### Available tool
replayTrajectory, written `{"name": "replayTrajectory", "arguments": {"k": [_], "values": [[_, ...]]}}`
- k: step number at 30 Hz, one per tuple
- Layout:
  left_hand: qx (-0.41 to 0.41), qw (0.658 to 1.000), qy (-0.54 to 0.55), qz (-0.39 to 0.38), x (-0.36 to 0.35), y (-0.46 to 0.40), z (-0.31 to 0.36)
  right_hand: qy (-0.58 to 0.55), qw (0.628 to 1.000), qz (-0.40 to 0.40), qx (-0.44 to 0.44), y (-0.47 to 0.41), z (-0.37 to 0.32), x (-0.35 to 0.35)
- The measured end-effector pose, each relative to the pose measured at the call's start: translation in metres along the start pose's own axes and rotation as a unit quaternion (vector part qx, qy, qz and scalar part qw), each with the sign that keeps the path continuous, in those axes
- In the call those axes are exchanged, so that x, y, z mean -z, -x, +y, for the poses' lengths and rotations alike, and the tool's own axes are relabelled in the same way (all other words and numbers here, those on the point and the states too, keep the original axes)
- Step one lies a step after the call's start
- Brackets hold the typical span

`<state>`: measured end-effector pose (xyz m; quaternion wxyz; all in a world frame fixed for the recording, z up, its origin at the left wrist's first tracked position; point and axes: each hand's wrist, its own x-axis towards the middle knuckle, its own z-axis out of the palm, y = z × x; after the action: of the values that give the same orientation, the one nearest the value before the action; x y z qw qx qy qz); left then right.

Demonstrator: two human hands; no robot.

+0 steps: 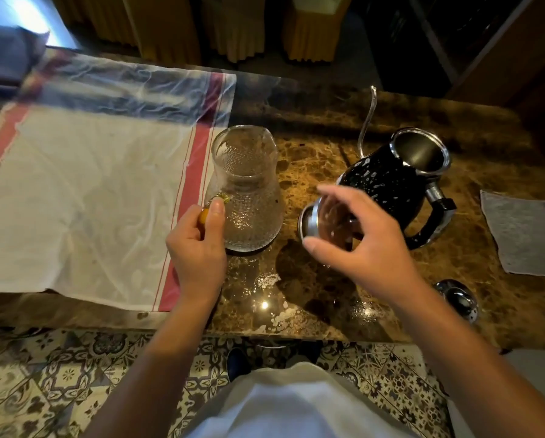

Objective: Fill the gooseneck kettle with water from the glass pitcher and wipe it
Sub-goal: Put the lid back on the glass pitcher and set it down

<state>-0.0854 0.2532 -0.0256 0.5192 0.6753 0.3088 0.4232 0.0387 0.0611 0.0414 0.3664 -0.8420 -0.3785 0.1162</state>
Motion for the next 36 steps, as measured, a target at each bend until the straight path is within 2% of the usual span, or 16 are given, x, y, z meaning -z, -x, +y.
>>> {"name": "replayTrajectory", "arguments": {"k": [3,6,8,16,25,36], "values": [[0.011,0.999,0.014,-0.039,0.002,0.002,0.002,-0.032,0.997,0.042,0.047,-0.021,-0.02,0.012],[0.059,0.989,0.089,-0.1,0.003,0.006,0.001,-0.046,0.993,0.057,0.096,-0.044,-0.039,0.015],[0.059,0.987,0.085,-0.119,0.003,0.01,0.001,-0.043,0.988,0.063,0.132,-0.059,-0.049,0.01],[0.043,0.988,0.086,-0.122,0.001,0.016,0.003,-0.029,0.968,0.069,0.239,-0.101,-0.076,-0.025],[0.04,0.987,0.092,-0.123,0.0,0.014,0.0,0.042,0.967,0.062,0.244,-0.115,-0.076,-0.044],[0.03,0.989,0.08,-0.121,-0.001,0.015,0.0,-0.007,0.976,0.059,0.21,-0.111,-0.063,-0.054]]}}
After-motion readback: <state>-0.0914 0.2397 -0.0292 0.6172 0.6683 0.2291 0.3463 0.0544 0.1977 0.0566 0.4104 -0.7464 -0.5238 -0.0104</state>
